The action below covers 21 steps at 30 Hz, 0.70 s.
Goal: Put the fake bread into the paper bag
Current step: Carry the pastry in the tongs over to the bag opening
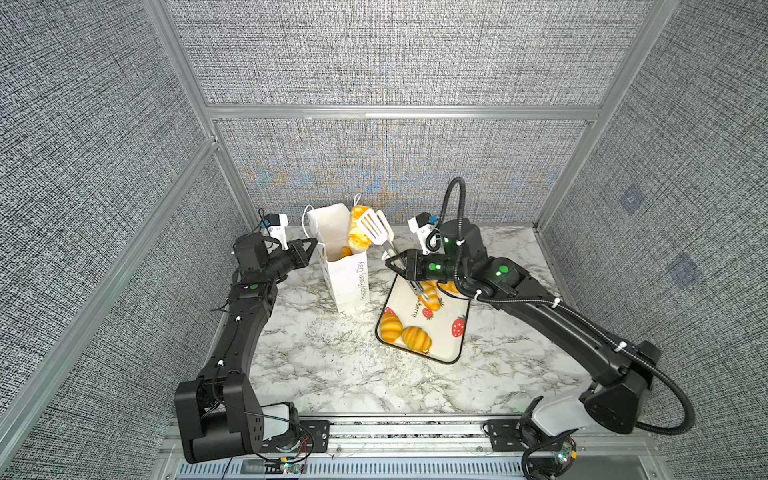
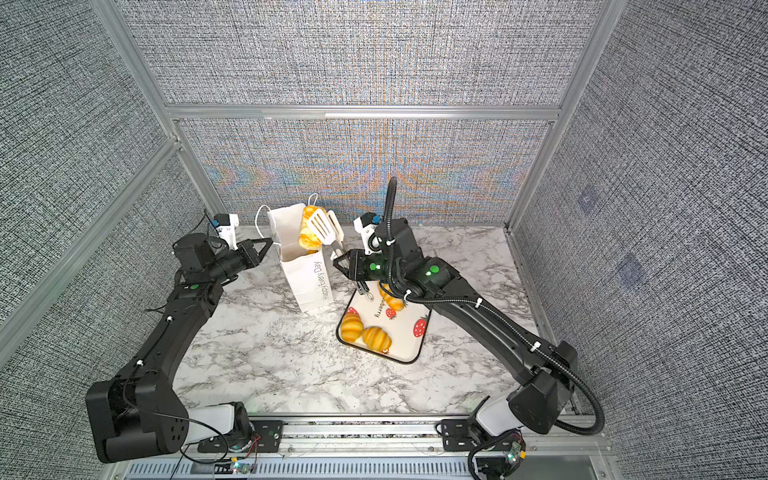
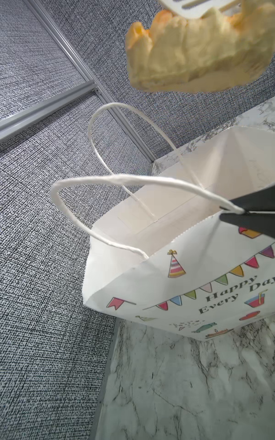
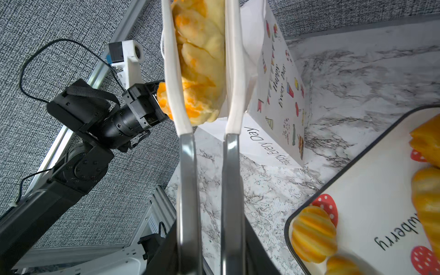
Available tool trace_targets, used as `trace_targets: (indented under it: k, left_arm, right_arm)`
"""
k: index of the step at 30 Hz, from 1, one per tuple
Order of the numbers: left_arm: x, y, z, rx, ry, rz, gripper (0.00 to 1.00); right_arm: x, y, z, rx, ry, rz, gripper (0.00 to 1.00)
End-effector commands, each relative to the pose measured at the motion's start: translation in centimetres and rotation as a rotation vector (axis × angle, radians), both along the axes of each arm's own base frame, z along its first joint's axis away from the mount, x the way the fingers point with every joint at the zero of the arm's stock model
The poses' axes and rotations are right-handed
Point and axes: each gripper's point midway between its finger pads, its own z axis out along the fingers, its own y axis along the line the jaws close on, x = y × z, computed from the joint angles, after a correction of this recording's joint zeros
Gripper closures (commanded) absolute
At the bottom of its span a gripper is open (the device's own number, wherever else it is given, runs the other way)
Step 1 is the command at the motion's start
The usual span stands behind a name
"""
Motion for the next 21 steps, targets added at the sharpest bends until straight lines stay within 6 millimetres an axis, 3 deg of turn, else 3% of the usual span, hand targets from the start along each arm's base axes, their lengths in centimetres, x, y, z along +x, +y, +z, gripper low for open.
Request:
trace_targets:
  k: [1,5,11,21]
  left_arm:
    - [0.1,-0.1,0.4,0.004,-0.026,-0.006,1.00]
    - [0.1,0.0,0.5,0.005,-0.028,-0.004,1.00]
    - [0.0,0.0,0.5,0.005,-0.028,-0.005,1.00]
    - [0.0,0.0,0.6,0.007,-0.031,-0.002,1.00]
  right_arm:
    - [0.1,1.8,2.2,0.058,-0.065,0.052,0.68]
    - [0.4,3.2,2.5,0.063,-0.067,0.081,0.68]
    - [1.2,4.8,1.3,0.062,-0.036,0.104,0.68]
    - [2.9,5.2,-1.8,0.000,0.023,0.069,0.68]
